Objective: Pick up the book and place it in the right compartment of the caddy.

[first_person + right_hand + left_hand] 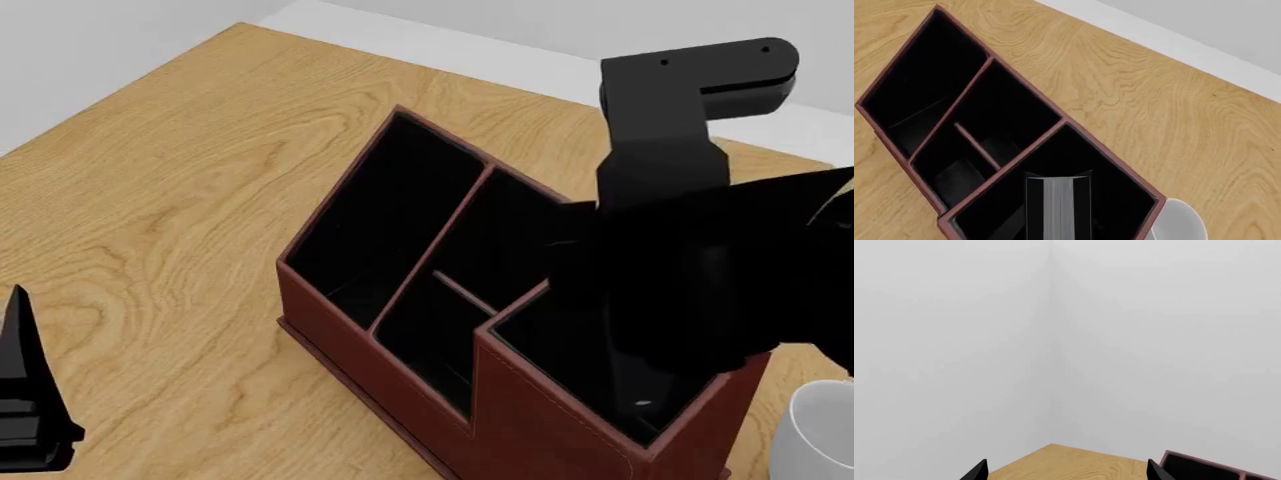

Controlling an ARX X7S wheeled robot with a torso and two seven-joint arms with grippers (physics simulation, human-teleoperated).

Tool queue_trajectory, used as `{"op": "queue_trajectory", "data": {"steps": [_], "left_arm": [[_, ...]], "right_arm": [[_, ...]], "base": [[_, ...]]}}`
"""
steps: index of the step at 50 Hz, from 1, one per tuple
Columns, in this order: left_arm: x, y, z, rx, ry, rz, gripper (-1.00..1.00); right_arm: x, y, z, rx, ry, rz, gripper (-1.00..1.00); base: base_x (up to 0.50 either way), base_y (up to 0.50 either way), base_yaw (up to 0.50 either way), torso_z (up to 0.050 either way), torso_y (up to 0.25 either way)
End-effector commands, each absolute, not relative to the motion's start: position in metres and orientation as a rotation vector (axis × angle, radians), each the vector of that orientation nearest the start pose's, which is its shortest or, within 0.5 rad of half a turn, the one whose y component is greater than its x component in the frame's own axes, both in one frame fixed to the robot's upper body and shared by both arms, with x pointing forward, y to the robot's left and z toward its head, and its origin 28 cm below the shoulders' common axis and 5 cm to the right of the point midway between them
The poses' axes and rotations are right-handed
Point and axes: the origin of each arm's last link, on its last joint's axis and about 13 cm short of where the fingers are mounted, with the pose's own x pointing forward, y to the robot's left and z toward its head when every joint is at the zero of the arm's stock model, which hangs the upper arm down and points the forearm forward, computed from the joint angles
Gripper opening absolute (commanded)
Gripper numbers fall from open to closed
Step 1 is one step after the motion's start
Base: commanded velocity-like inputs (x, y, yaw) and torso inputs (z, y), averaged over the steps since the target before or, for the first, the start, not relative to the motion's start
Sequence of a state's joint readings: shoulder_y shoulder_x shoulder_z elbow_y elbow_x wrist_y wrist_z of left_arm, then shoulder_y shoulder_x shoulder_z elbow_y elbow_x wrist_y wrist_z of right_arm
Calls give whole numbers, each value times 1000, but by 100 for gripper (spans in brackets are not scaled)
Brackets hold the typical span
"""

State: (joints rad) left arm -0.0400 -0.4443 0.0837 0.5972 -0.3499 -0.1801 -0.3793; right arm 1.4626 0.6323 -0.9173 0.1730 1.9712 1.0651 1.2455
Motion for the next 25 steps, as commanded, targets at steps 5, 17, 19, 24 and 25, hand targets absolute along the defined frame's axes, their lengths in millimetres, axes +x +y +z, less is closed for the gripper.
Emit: {"op": "queue_trajectory", "data": {"steps": [5,17,19,24,25], "left_arm": [[201,247,137,27,-389,82,100],[201,247,136,30,-386,84,100],[202,247,136,32,-384,85,100],[202,247,135,35,-384,83,100],[202,246,135,36,-383,83,100]], "right_arm": [[309,-114,282,-162,608,-109,-100],[317,-116,269,-148,606,-104,-100],[318,-116,267,-151,606,-103,-100],[322,-117,264,-165,607,-106,-100],[322,-117,262,-166,609,-106,-100]], "base": [[0,0,0,0,0],[0,0,0,0,2],[0,0,0,0,0],[0,0,0,0,2],[0,0,0,10,0]]}}
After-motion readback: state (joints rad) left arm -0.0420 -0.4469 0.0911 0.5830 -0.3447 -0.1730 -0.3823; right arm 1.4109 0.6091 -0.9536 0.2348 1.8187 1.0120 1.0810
